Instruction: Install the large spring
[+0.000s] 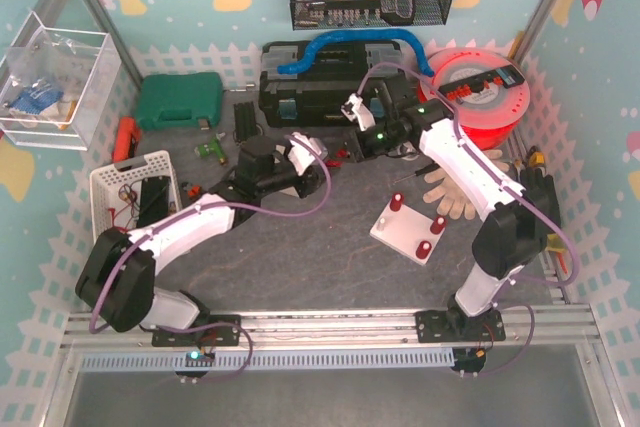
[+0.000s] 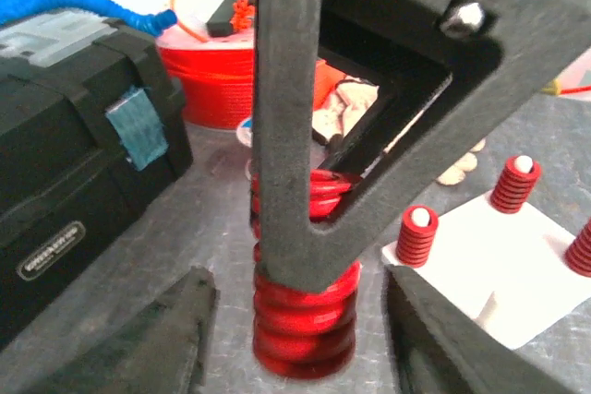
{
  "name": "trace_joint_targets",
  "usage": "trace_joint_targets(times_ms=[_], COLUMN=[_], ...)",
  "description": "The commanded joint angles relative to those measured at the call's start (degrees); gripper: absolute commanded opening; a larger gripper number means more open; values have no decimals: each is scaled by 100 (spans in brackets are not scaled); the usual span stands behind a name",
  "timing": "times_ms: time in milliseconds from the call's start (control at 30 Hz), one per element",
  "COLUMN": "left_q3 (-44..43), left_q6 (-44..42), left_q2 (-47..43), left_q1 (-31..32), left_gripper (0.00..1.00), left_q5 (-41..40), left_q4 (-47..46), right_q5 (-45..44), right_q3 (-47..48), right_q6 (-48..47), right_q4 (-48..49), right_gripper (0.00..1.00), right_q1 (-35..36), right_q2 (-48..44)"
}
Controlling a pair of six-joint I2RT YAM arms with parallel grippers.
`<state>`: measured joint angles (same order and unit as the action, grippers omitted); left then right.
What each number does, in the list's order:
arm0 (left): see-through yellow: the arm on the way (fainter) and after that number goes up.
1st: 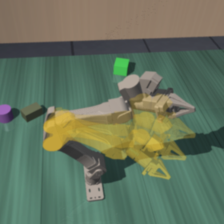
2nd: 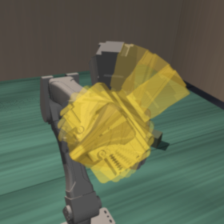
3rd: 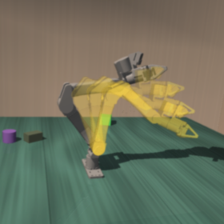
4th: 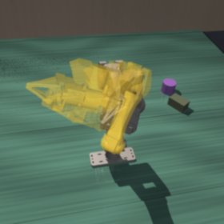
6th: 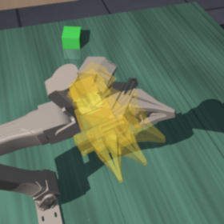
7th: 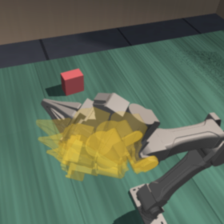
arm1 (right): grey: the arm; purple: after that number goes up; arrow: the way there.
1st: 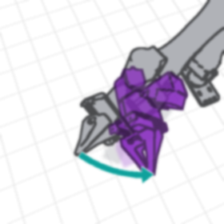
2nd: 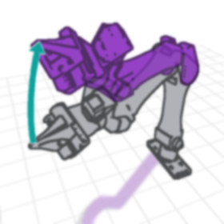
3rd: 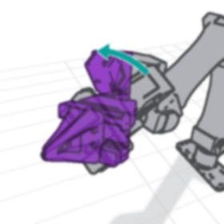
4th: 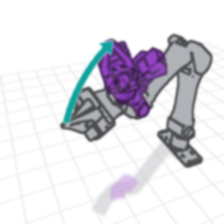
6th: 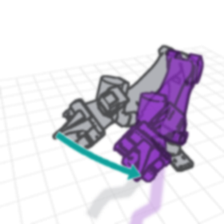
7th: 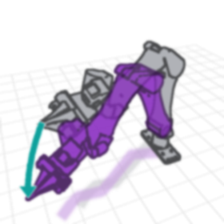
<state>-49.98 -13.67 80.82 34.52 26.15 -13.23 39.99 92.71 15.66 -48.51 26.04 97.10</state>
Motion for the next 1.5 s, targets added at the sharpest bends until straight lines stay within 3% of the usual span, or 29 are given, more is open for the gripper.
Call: trace_joint_targets(times_ms=[0,33,67,100,500,833,1467], left_q3=[-74,-36,-4,29,156,282,182], left_q6=[180,266,401,528,2329,2623,2597], left_q2=[-115,-157,-199,-246,-712,-840,-709], left_q1=[-78,-123,-162,-212,-1025,-1489,-1518], left_gripper=[60,72,97,99,99,99,99], left_q5=[-313,-387,-469,-556,-2332,-2524,-2494], left_q4=[-236,-231,-210,-181,534,629,629], right_q5=[-1009,-1252,-1577,-1803,-3533,-3953,-4056], right_q3=[-51,-166,-308,-486,-2497,-2981,-3671], right_q6=[3,7,5,3,-194,268,364], right_q4=[9,58,131,200,46,27,485], right_gripper=[0,0,0,0,0,0,0], right_q1=[-20,-20,-20,-22,205,876,933], right_q2=[-249,-336,-456,-575,-1927,-2197,-2257])
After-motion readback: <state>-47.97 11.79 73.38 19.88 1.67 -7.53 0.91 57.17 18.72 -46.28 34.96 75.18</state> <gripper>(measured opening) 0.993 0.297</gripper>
